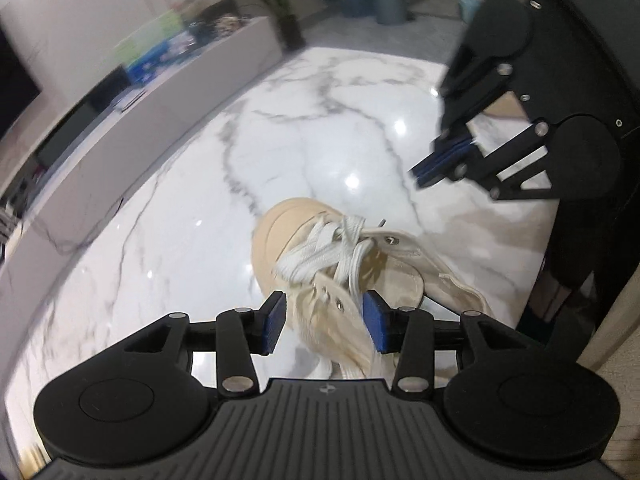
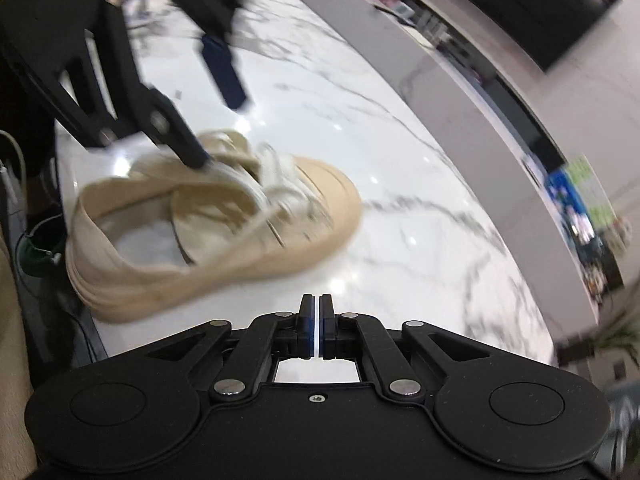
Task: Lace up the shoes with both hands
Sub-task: 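Open both grippers and pull them back from the sneaker, then grasp the white lace tip with the right gripper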
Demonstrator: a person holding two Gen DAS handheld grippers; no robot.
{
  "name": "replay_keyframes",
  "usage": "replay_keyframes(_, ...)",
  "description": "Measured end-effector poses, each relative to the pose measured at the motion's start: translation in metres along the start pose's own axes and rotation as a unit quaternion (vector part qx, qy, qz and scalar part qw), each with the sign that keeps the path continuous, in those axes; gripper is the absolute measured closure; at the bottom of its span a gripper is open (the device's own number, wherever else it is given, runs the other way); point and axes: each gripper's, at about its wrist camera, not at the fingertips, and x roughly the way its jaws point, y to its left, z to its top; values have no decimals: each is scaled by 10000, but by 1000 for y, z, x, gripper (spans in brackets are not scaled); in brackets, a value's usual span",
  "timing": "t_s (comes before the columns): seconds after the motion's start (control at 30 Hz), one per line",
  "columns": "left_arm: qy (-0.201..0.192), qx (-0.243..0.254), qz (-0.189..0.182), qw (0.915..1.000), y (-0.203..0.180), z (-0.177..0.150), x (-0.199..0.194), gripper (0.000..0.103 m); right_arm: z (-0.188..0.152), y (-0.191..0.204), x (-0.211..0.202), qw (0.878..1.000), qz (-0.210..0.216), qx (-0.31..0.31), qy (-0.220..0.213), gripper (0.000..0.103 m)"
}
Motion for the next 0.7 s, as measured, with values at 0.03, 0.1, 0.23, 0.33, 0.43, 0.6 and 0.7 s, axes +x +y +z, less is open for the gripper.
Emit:
replay_keyframes(0.03, -8, -57, 11, 10000, 1, -1, -2, 62, -3, -2, -7, 9999, 39, 155, -53, 103)
replay_keyframes(0.1, -37, -173, 2, 9998, 2, -5, -7, 62, -4, -2, -17, 9995, 98, 245, -181, 103)
replay_keyframes(0.23, -314, -198, 36, 9993, 3, -6, -17, 62, -1, 2, -23, 9988, -34, 71, -478, 103)
replay_keyframes(0.33, -392, -71, 119, 9991, 0, -6, -21, 62, 3, 5, -28, 9976, -77, 48, -693, 102)
replay_keyframes(0.43, -362, 45, 78, 9993, -3, -5, -24, 62, 10, 7, -32, 9961, -66, 79, -875, 101)
replay_keyframes(0.6, -418, 46, -48, 9991, -4, -4, -25, 62, 14, 13, -35, 9936, -140, -76, -1114, 101)
replay_keyframes(0.7, -440, 167, -5, 9989, -6, -4, -24, 62, 15, 17, -36, 9923, -230, -235, -1198, 100)
